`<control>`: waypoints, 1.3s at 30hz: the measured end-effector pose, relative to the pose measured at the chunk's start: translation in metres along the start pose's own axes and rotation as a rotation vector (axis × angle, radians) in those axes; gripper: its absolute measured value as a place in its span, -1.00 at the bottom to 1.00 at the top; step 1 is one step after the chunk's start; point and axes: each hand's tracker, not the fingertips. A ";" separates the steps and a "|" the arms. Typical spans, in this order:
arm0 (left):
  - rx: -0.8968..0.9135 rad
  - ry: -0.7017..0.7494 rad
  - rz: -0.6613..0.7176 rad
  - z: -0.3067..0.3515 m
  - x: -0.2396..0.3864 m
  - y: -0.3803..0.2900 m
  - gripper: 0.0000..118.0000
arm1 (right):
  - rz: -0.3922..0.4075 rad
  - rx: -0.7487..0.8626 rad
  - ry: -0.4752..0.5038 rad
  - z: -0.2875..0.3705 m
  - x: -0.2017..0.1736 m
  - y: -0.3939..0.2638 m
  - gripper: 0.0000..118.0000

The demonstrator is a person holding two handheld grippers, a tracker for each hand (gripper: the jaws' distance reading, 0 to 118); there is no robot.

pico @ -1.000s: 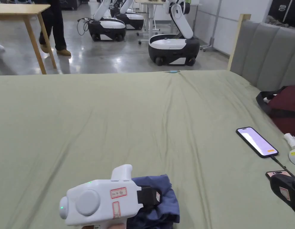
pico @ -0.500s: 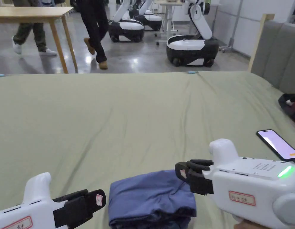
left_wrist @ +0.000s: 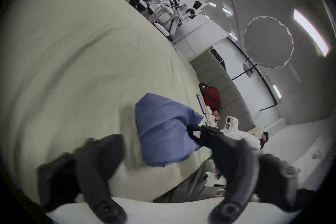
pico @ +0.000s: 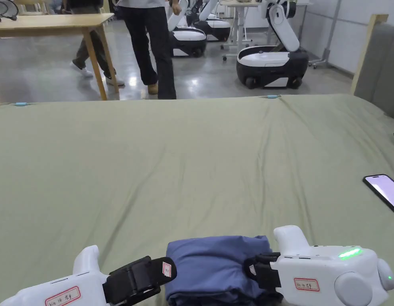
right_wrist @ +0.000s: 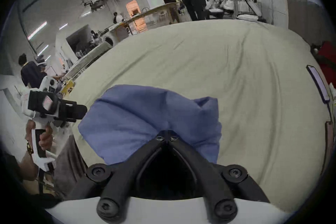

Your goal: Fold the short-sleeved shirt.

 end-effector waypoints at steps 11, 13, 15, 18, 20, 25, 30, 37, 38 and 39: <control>-0.099 -0.077 0.101 -0.083 -0.025 0.001 0.93 | -0.002 0.005 0.002 0.001 0.000 -0.001 -0.98; -0.072 -0.106 0.105 -0.085 -0.022 0.002 0.92 | -0.004 0.005 0.004 0.001 -0.001 0.000 -0.98; -0.067 -0.108 0.119 -0.085 -0.022 0.002 0.47 | -0.004 0.005 0.004 0.001 -0.001 0.000 -0.98; -0.053 -0.014 0.075 -0.085 -0.026 0.000 -0.55 | -0.005 0.004 0.023 0.001 0.001 -0.001 -0.98; -0.060 -0.069 0.125 -0.083 -0.030 0.001 -0.55 | -0.006 0.003 0.014 0.000 0.000 -0.001 -0.98; -0.097 -0.095 0.120 -0.070 -0.034 0.016 -0.57 | 0.004 0.031 0.035 0.010 -0.011 0.004 -0.98; -0.131 -0.100 0.052 -0.009 -0.053 0.055 -0.57 | 0.059 0.074 0.033 0.027 -0.043 0.014 -0.98; -0.092 -0.037 0.027 0.149 -0.146 0.129 -0.57 | 0.070 0.094 0.077 0.025 -0.089 0.025 -0.98; -0.070 -0.019 0.005 0.169 -0.158 0.139 -0.57 | 0.081 0.090 0.060 0.023 -0.096 0.027 -0.98; -0.073 -0.035 -0.002 0.192 -0.175 0.149 -0.57 | 0.097 0.082 0.039 0.020 -0.104 0.027 -0.98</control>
